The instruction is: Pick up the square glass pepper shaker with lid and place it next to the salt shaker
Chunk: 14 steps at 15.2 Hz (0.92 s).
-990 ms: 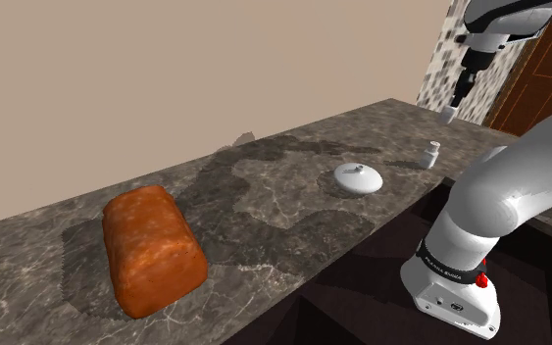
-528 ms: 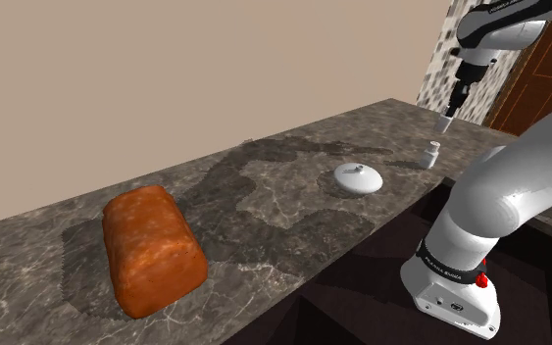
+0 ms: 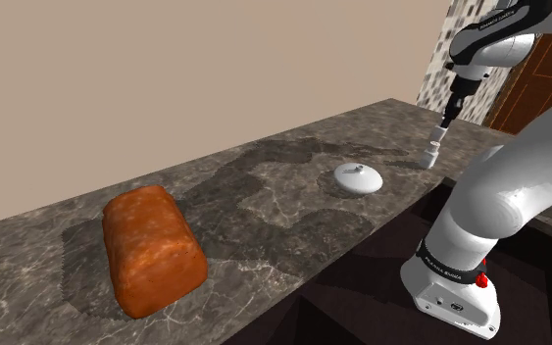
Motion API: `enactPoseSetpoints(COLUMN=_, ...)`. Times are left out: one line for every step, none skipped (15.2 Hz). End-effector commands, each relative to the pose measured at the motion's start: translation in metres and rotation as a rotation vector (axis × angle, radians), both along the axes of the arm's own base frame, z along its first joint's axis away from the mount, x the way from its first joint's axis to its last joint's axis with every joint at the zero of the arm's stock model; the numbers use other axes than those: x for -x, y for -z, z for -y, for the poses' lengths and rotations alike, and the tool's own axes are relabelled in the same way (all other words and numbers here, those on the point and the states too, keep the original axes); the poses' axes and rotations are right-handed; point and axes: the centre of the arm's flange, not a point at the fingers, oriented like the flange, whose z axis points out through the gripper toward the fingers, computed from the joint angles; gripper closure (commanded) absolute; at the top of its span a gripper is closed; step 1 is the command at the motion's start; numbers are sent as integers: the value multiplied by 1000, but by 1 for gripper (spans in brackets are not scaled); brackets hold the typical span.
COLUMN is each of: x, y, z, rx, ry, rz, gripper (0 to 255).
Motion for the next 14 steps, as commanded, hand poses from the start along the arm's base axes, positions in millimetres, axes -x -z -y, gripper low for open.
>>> enactPoseSetpoints(x=1, y=11, z=0, rx=1, ry=0, rz=0, gripper=255)
enactPoseSetpoints(x=1, y=16, z=0, rx=1, ry=0, rz=0, gripper=255)
enactPoseSetpoints(x=1, y=21, z=0, rx=1, ry=0, rz=0, gripper=255)
enactPoseSetpoints(x=1, y=27, z=0, rx=1, ry=0, rz=0, gripper=255)
enactPoseSetpoints(x=1, y=32, z=0, rx=1, ry=0, rz=0, gripper=255)
enactPoseSetpoints(x=1, y=37, z=0, rx=1, ry=0, rz=0, gripper=255)
enactPoseSetpoints(x=1, y=43, z=0, rx=1, ry=0, rz=0, gripper=255)
enactPoseSetpoints(x=1, y=50, z=0, rx=1, ry=0, rz=0, gripper=255)
enactPoseSetpoints(x=1, y=50, z=0, rx=1, ry=0, rz=0, gripper=255)
enactPoseSetpoints(x=1, y=50, z=0, rx=1, ry=0, rz=0, gripper=255)
enactPoseSetpoints(x=1, y=50, z=0, rx=1, ry=0, rz=0, gripper=255)
enactPoseSetpoints(x=1, y=50, z=0, rx=1, ry=0, rz=0, gripper=255)
enactPoseSetpoints(x=1, y=50, z=0, rx=1, ry=0, rz=0, gripper=255)
enactPoseSetpoints(x=1, y=50, z=0, rx=1, ry=0, rz=0, gripper=255)
